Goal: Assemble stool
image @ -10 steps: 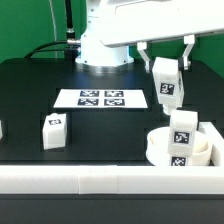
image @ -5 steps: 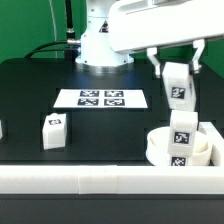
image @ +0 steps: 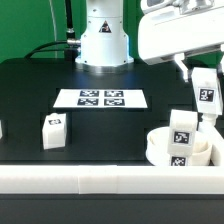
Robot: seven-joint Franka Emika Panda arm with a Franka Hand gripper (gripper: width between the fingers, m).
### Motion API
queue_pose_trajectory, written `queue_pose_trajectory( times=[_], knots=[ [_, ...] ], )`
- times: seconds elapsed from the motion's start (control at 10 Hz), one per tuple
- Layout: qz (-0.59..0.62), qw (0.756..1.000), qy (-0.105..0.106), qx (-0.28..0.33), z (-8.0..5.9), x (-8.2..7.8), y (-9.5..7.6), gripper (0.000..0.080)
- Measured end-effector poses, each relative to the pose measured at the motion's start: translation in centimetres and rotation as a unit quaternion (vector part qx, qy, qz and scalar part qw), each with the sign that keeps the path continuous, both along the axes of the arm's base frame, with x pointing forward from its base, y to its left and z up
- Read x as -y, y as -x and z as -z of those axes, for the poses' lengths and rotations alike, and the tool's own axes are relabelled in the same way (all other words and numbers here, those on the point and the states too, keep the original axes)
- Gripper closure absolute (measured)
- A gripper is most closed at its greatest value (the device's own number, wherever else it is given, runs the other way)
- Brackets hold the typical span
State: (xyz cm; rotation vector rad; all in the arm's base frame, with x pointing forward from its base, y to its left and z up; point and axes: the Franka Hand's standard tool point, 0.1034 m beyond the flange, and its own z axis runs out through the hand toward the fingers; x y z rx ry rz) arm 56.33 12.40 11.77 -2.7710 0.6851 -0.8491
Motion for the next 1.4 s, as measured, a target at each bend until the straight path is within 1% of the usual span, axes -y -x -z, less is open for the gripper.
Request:
queue_pose_trajectory(
  times=[0.1,0.2,0.3,0.4,0.5,0.7,0.8,1.0,1.1,1.4],
  knots=[
    [-0.009,1.0,0.009,-0.004,0.3,0.5,0.0,0.0472],
    [-0.017,1.0,0.021,-0.009,0.6,1.4,0.0,0.0472],
    [-0.019,0.999,0.028,-0.008,0.5,2.2,-0.2,0.0472],
    [-0.018,0.999,0.029,-0.006,0.3,2.5,-0.4,0.0472],
    [-0.018,0.999,0.03,-0.002,0.2,2.5,-0.5,0.0472],
    [-0.02,0.999,0.031,-0.005,0.5,2.4,-0.3,0.0472],
    [-0.025,0.999,0.033,-0.008,0.9,2.0,-0.3,0.0472],
    [-0.026,0.999,0.035,-0.008,1.4,1.7,-1.0,0.0472],
    [-0.027,0.999,0.035,-0.005,1.5,1.5,-1.4,0.0472],
    [-0.032,0.999,0.038,-0.008,1.8,1.5,-1.3,0.0472]
  ],
)
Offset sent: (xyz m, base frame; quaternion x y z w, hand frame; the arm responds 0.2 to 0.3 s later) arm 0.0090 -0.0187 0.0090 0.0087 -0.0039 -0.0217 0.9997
